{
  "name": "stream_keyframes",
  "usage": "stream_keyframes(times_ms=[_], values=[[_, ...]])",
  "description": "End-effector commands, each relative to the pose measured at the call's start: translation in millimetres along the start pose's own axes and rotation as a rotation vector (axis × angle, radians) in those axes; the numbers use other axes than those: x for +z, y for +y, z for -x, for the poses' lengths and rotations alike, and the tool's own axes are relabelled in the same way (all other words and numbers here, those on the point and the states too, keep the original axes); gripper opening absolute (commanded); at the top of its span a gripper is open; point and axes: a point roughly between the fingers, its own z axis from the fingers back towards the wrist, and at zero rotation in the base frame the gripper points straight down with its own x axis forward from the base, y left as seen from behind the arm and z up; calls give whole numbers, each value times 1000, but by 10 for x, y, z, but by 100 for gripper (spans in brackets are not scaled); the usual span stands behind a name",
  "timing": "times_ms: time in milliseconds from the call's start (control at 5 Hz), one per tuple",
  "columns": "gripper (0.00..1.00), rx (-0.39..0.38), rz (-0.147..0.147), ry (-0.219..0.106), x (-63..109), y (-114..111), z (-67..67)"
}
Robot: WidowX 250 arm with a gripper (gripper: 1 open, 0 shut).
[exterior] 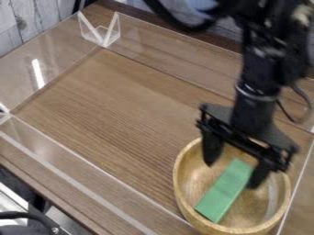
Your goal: Move green object from inside the wooden bowl to the table next to it
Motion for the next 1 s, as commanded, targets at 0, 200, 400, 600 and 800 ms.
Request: stream_keyframes(times_ms=[0, 200, 400, 600, 800], values=[[100, -5, 23, -74, -69, -36, -71], [100, -16, 22, -96, -226, -51, -92], [100, -1, 30, -130, -361, -62, -100], [100, 14, 30, -165, -368, -70, -117], [100, 35, 25, -192, -171, -68, -105]])
